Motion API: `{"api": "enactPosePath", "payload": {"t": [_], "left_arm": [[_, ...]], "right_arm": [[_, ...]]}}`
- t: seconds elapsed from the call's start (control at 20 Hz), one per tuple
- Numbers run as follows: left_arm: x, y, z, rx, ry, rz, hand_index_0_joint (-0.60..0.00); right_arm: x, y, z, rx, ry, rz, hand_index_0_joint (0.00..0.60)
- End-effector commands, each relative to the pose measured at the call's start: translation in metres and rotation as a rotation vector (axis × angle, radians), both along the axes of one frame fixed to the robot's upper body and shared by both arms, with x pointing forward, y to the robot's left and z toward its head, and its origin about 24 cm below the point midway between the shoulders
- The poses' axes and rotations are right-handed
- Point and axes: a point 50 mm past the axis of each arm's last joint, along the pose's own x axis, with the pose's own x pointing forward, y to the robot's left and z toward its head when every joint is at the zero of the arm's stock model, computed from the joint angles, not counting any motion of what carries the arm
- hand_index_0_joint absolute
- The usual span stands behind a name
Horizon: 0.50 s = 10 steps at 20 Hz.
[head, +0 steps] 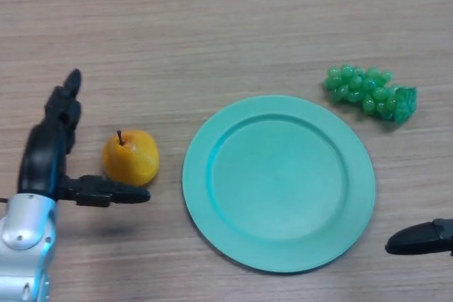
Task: Pick up the yellow pear and place it on the plate
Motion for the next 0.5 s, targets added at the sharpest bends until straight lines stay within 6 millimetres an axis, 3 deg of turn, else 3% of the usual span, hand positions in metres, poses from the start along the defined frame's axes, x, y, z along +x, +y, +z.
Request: {"api": "enactPosePath", "payload": {"t": [0.05, 0.2, 0.3, 0.5], "left_arm": [[0.013, 0.000, 0.040, 0.067, -0.237, -0.010, 0.000], [0.020, -0.007, 0.031, 0.113, -0.208, -0.015, 0.000], [0.020, -0.011, 0.019, 0.288, -0.205, -0.020, 0.000], [0.020, -0.004, 0.017, 0.269, -0.192, 0.048, 0.000]], "right_arm": [[-0.015, -0.004, 0.030, -0.053, -0.255, -0.016, 0.000], [-0.016, -0.006, 0.032, -0.045, -0.276, -0.025, 0.000], [-0.019, -0.007, 0.032, -0.053, -0.277, -0.028, 0.000], [-0.024, -0.008, 0.037, -0.058, -0.284, -0.038, 0.000]]}}
